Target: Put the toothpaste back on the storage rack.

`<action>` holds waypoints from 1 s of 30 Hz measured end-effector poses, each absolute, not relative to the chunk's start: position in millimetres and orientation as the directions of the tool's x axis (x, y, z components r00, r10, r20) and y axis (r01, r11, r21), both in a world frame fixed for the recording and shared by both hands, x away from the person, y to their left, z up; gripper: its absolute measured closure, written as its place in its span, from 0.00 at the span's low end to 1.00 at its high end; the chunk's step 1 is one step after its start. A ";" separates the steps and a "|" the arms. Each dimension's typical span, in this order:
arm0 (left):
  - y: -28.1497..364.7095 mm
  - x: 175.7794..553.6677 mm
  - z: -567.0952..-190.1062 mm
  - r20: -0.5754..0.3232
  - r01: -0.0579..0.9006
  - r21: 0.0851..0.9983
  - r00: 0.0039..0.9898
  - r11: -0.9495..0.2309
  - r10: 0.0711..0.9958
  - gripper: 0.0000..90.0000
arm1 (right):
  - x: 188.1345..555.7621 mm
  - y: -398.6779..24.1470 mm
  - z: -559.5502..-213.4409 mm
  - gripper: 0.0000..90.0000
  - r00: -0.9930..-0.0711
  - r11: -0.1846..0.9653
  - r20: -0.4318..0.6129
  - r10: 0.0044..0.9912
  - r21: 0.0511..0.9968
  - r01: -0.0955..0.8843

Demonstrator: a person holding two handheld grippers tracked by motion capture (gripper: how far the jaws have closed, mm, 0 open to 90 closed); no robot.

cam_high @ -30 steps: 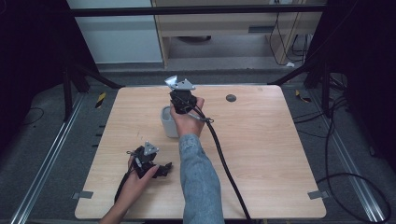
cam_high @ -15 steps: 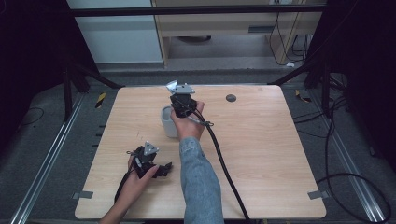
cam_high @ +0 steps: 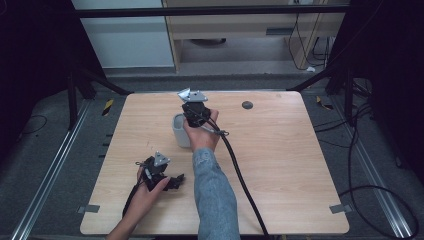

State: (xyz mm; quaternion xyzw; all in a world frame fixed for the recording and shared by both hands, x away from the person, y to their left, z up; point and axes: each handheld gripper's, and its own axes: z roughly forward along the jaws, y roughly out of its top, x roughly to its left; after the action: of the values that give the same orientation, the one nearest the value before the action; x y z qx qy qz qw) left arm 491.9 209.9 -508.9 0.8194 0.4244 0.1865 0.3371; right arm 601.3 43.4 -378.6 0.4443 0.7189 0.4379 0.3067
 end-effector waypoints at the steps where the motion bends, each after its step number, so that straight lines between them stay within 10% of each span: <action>1: 209.9 491.9 -508.8 0.019 0.570 0.710 0.571 -0.413 0.821 0.00 | 601.0 43.6 -378.7 0.89 -0.416 0.225 -0.056 0.908 0.901 0.371; 30: 209.8 491.9 -509.0 0.019 0.569 0.712 0.570 -0.412 0.822 0.00 | 595.5 42.3 -389.9 0.89 -0.431 0.256 -0.065 0.900 0.879 0.403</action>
State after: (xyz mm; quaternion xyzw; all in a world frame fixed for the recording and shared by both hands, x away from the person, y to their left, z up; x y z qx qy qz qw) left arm 491.9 209.8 -509.0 0.8190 0.4244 0.1869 0.3378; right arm 595.5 42.3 -389.9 0.4431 0.7349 0.4188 0.2969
